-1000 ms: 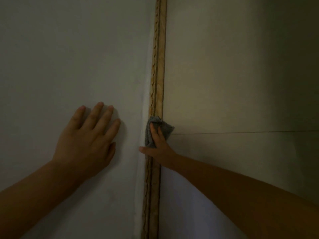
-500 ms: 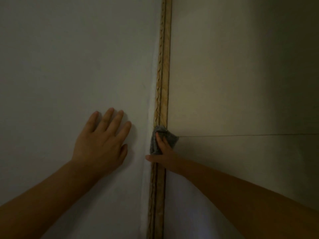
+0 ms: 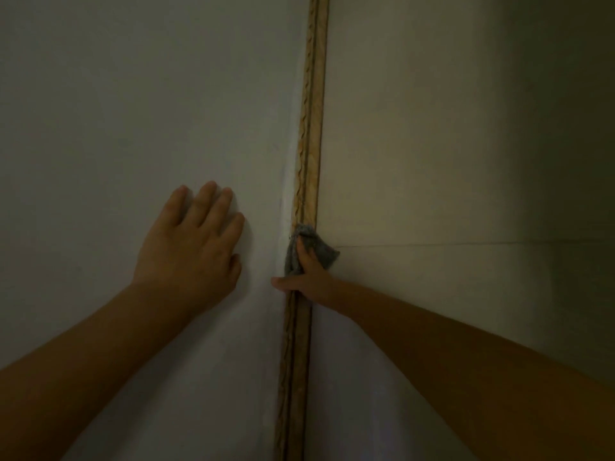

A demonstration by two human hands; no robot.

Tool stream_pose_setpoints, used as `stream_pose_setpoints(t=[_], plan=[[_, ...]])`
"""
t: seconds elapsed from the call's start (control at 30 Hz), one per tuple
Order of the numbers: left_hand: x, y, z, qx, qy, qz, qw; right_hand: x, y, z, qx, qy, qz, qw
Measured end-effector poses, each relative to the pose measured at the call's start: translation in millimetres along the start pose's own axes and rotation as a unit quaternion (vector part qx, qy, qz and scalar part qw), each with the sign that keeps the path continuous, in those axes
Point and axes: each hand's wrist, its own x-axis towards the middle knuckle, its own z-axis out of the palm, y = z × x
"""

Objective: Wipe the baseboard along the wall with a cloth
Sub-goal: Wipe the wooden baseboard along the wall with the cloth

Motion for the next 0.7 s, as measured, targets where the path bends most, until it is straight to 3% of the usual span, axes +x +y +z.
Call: stream_pose_setpoints(t=[0.4,0.57,0.7], plan=[[-4,12,2,0.031,0.026,-0.032,0.999,-4,18,12,-0.017,0.023,-0.084,0.996],[-35,32,14,0.001,0.061,-0.041,0.997,-15,28,15,-0.05,0.038,-0.085,0.994],[-47,36,17,-0.101,0.071,-0.034,0.992,-20,23,16,-0.044,0.036,-0.087,0.995]])
